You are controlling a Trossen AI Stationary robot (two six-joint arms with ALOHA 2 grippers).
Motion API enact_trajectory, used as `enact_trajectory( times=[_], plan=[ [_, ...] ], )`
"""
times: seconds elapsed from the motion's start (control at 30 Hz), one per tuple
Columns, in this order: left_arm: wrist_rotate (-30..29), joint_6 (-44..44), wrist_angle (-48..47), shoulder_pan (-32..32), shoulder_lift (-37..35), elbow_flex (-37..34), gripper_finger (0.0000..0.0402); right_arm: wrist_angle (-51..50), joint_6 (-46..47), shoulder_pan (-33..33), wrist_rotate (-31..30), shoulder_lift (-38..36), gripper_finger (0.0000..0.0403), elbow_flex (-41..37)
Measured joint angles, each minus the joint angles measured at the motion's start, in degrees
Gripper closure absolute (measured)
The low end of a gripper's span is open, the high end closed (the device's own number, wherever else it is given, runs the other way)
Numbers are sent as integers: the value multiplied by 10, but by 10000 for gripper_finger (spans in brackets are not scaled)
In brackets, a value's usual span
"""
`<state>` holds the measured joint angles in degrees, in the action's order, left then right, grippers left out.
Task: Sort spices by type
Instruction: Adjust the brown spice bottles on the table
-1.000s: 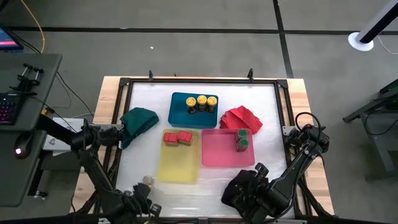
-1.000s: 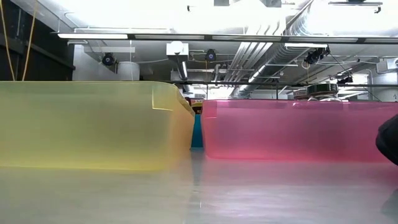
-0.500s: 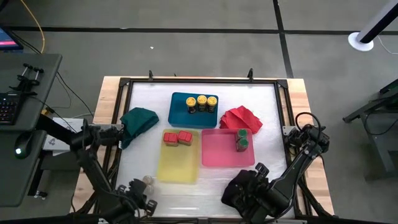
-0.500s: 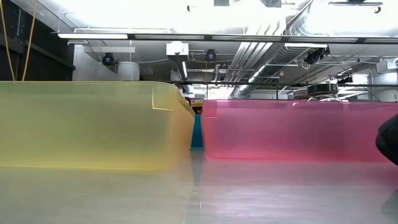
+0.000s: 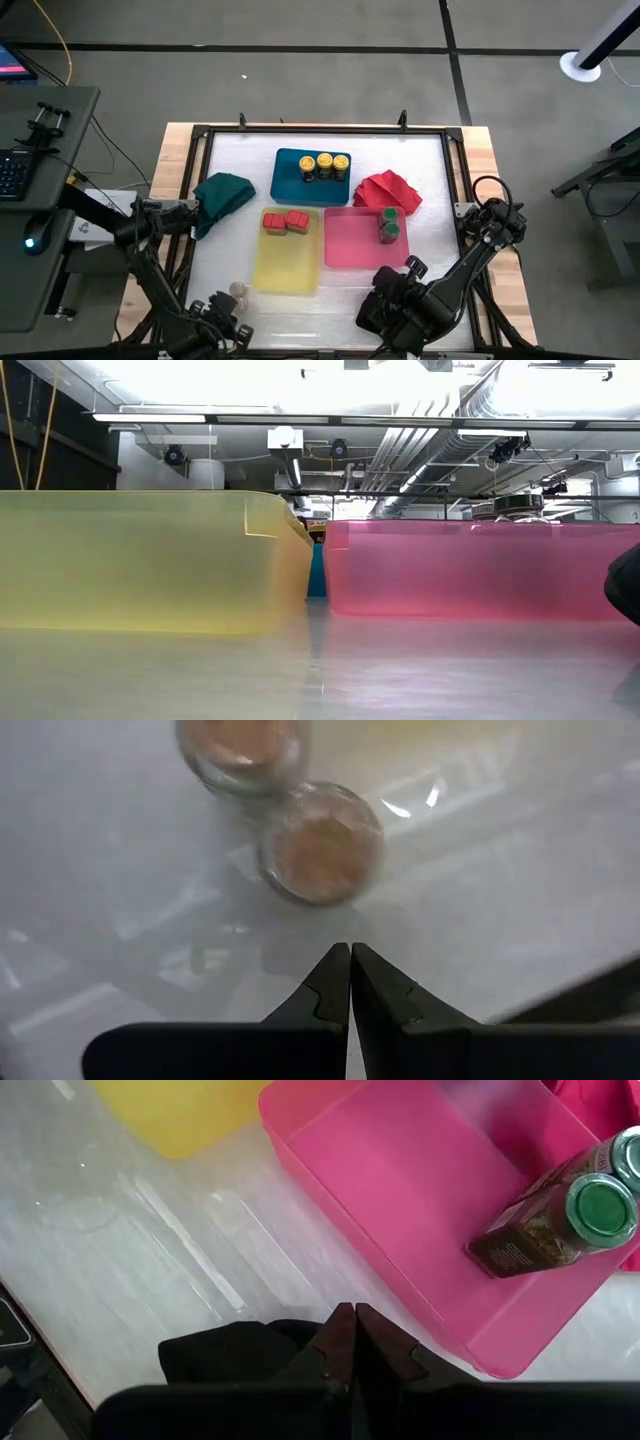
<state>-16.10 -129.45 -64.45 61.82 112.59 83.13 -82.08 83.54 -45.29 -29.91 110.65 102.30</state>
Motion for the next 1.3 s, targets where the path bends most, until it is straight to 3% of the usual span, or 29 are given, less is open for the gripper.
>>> enact_trajectory(
  times=[0.33, 0.97, 1.13, 1.2, 1.3],
  plan=[
    [-12, 1, -26, -20, 20, 0, 401, 0, 1, 3, 13, 0, 403, 0],
    [-15, 1, -242, -29, 19, 0, 401, 0, 15, 4, 15, 0, 403, 0],
    [-12, 13, -255, -19, -33, -1, 401, 0, 15, 4, 15, 0, 403, 0],
    [-43, 83, -236, -6, -72, -1, 401, 0, 13, 4, 15, 0, 403, 0],
    [-65, 296, -192, 9, -131, 0, 401, 0, 1, 5, 14, 0, 403, 0]
  ],
)
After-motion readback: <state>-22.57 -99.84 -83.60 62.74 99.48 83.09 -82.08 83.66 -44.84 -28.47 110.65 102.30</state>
